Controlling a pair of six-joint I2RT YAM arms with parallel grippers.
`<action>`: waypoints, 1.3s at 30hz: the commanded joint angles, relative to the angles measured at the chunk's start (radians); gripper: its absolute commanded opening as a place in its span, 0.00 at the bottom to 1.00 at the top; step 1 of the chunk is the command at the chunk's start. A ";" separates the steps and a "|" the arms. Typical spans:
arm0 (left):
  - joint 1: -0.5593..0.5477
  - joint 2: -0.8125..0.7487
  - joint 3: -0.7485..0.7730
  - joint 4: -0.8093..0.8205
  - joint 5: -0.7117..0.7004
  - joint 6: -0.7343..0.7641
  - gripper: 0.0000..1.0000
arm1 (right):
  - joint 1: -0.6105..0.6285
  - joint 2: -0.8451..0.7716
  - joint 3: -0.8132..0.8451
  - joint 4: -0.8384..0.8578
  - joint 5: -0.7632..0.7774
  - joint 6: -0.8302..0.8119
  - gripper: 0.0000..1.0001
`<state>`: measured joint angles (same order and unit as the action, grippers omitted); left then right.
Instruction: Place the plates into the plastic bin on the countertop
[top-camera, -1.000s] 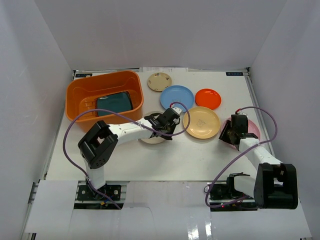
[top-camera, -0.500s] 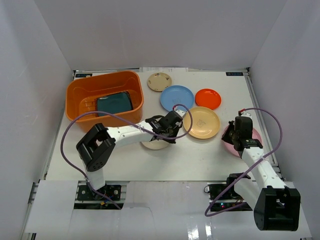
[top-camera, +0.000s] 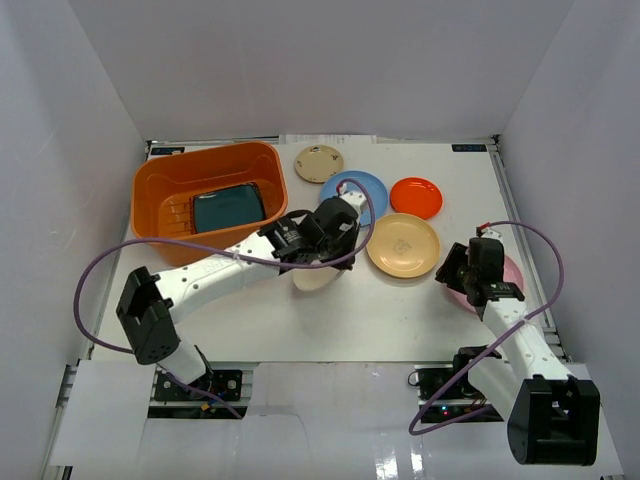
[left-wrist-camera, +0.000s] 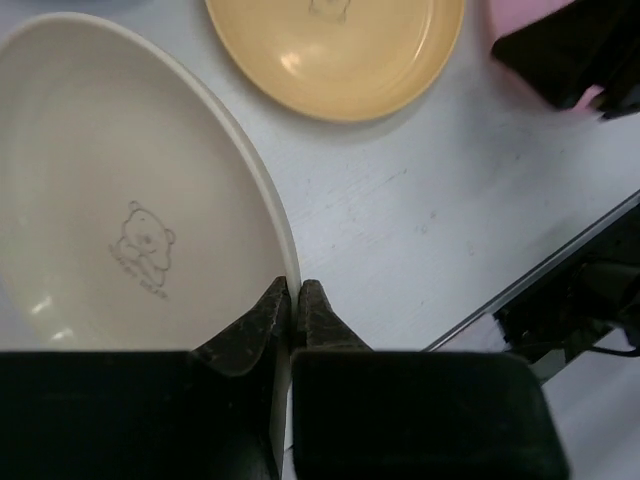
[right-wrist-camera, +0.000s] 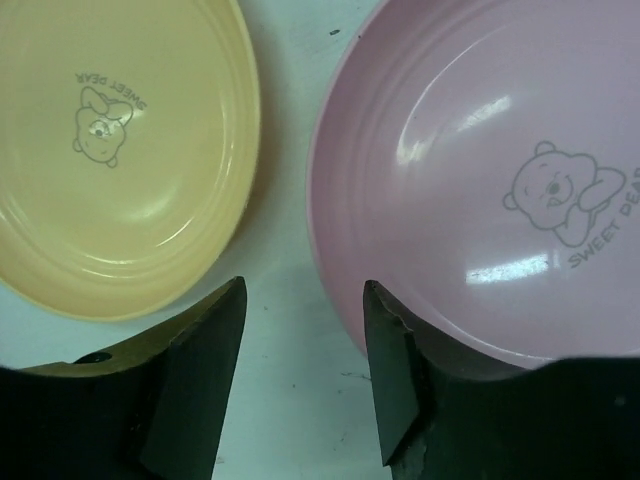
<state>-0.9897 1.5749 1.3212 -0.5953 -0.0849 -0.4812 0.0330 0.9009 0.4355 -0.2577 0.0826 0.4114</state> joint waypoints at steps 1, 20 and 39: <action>0.002 -0.093 0.226 -0.122 -0.157 0.064 0.00 | -0.002 0.035 0.005 0.072 0.040 -0.010 0.59; 0.467 0.112 0.624 -0.387 -0.449 0.314 0.00 | -0.004 0.058 -0.055 0.112 0.028 0.009 0.67; 0.592 0.185 0.283 -0.149 -0.296 0.247 0.55 | -0.001 0.102 -0.087 0.112 0.017 0.035 0.57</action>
<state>-0.3946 1.8240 1.6238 -0.8001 -0.4206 -0.2100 0.0330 0.9794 0.3561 -0.1490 0.0944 0.4381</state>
